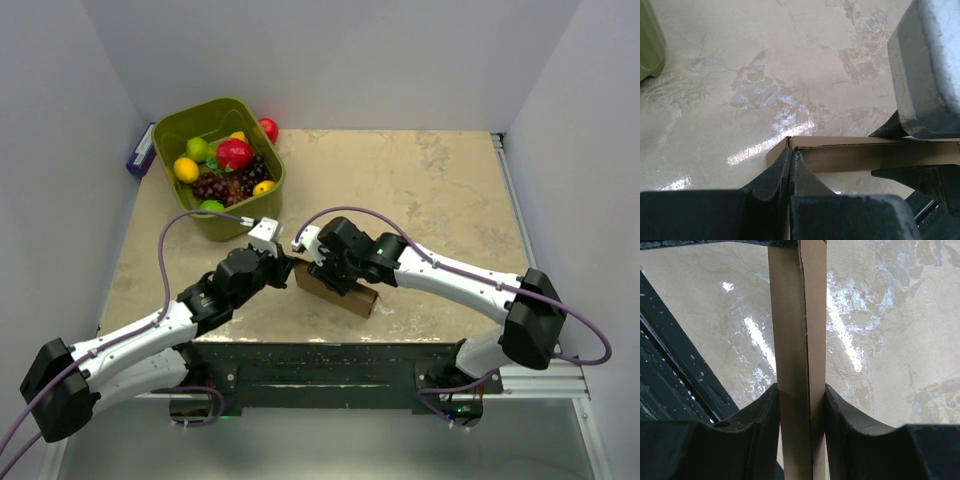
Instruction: Fold the paper box
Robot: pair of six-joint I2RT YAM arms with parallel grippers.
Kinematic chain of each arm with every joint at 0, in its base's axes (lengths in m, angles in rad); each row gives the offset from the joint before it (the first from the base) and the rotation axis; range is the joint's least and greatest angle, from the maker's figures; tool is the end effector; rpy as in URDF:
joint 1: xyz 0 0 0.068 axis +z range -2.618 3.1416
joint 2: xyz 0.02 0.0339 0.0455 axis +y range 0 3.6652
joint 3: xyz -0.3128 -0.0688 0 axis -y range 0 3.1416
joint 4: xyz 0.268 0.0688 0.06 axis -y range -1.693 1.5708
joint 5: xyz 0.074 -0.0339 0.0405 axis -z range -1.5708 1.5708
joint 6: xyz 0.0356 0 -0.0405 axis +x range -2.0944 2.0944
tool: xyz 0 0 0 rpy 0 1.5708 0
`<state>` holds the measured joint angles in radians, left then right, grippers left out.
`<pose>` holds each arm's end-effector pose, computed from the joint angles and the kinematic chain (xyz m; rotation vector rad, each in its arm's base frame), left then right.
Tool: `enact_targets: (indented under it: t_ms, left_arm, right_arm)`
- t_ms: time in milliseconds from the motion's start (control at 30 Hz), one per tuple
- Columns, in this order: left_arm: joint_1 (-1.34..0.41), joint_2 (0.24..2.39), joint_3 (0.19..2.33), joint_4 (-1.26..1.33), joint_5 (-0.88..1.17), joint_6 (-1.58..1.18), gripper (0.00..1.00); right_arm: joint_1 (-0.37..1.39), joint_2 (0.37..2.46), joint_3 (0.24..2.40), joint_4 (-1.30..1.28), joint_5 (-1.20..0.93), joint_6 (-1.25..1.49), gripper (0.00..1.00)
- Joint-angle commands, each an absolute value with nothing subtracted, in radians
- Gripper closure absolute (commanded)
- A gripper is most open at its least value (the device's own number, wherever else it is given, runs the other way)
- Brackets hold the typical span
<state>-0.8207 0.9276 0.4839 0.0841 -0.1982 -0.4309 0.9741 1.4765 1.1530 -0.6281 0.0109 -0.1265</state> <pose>0.1429 -0.1431 0.2646 0.2488 1.9617 -0.6411 0.1843 0.2705 0.3074 -1.3318 2.1792 0.3233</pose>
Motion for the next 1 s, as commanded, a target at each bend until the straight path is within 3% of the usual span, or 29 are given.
enact_targets:
  t_ms: [0,200,333,633,967]
  left_arm:
    - [-0.824,0.942,0.477,0.002,-0.241,-0.445,1.0]
    - [-0.822,0.957,0.534,-0.074,-0.25,-0.453,1.0]
    - [-0.828,0.98,0.572,-0.101,-0.244,-0.449,1.0]
    - [-0.864,1.012,0.62,-0.127,-0.282,-0.442,1.0]
    - [-0.943,1.077,0.684,-0.163,-0.377,-0.442,1.0]
  right_arm:
    - [0.973,1.428,1.155,-0.643,0.067,-0.065,0.88]
    - [0.973,1.352,1.152,-0.638,0.106,0.08,0.56]
    - [0.971,1.275,1.146,-0.64,0.126,0.184,0.45]
    - [0.973,1.099,1.106,-0.761,0.259,0.323,0.38]
    - [0.974,0.997,1.102,-0.994,0.324,0.509,0.48]
